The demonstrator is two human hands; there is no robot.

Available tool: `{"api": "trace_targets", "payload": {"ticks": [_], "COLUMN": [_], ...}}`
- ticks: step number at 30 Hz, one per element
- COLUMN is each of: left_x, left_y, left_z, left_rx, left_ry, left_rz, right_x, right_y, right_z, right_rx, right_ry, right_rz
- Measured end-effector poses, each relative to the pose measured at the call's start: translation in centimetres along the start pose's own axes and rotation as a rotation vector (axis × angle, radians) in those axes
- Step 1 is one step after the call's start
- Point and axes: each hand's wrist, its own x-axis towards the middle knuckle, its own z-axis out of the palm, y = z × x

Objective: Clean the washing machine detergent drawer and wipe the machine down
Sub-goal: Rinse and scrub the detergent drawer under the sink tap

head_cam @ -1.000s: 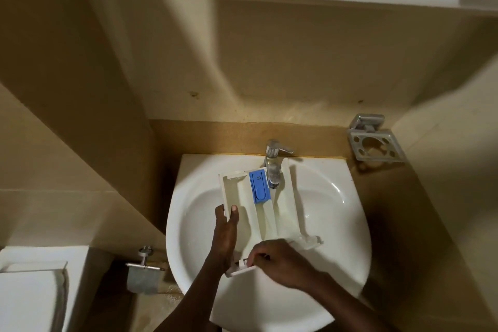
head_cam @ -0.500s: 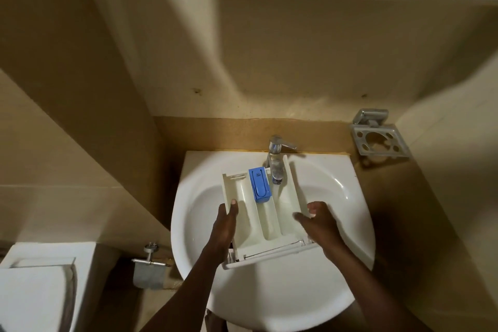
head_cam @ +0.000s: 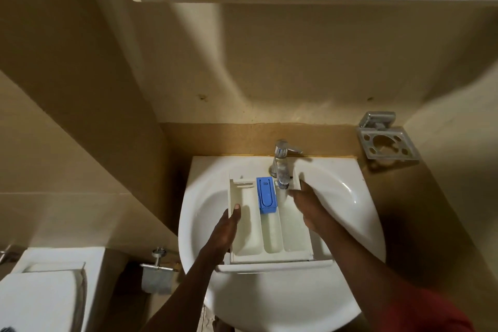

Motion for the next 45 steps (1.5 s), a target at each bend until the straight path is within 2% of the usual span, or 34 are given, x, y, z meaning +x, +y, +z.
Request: {"api": "trace_targets", "payload": {"ticks": [3, 9, 13, 18, 21, 23, 26, 30, 34, 38, 40, 43, 45], "left_x": [-0.1, -0.2, 0.0, -0.8, -1.1, -0.4, 1.1, 0.6, -1.1, -1.1, -1.1, -1.7, -2.1], "left_y": [0.3, 0.9, 1.0, 1.4, 1.5, 0.9, -0.2, 0.5, 2.8, 3.9, 3.9, 3.5, 3.5], "left_z": [0.4, 0.5, 0.3, -0.2, -0.3, -0.3, -0.5, -0.3, -0.5, -1.6, -1.8, -1.7, -1.7], "left_rx": [0.06, 0.053, 0.025, 0.049, 0.046, 0.056, 0.112, 0.166, 0.253, 0.213, 0.216, 0.278, 0.304], "left_ry": [0.03, 0.043, 0.008, -0.067, -0.036, 0.014, 0.061, 0.09, 0.148, 0.144, 0.155, 0.178, 0.191], "left_rz": [0.032, 0.015, 0.008, -0.045, -0.031, -0.007, -0.012, 0.01, 0.05, 0.019, 0.025, 0.062, 0.081], "right_x": [0.0, -2.7, -1.3, 1.1, 0.4, -0.4, -1.4, -2.0, -0.8, 1.0, 0.5, -0.9, -1.4], "right_y": [2.4, 5.9, 4.5, 2.6, 2.7, 3.7, 5.8, 7.0, 4.7, 1.6, 1.8, 3.6, 3.4], "right_z": [0.4, 0.6, 0.8, 1.6, 2.5, 2.6, 1.8, 0.7, -0.7, -0.9, 0.1, 0.7, 0.1], "right_rx": [-0.164, -0.188, -0.164, -0.138, -0.146, -0.247, -0.441, -0.624, -0.552, -0.4, -0.355, -0.342, -0.292], "right_ry": [0.094, 0.171, 0.172, 0.282, 0.355, 0.343, 0.231, 0.117, 0.022, 0.142, 0.236, 0.229, 0.298], "right_rz": [-0.021, 0.021, 0.009, 0.0, -0.067, -0.112, -0.155, -0.105, -0.121, -0.138, -0.158, -0.187, -0.285]}}
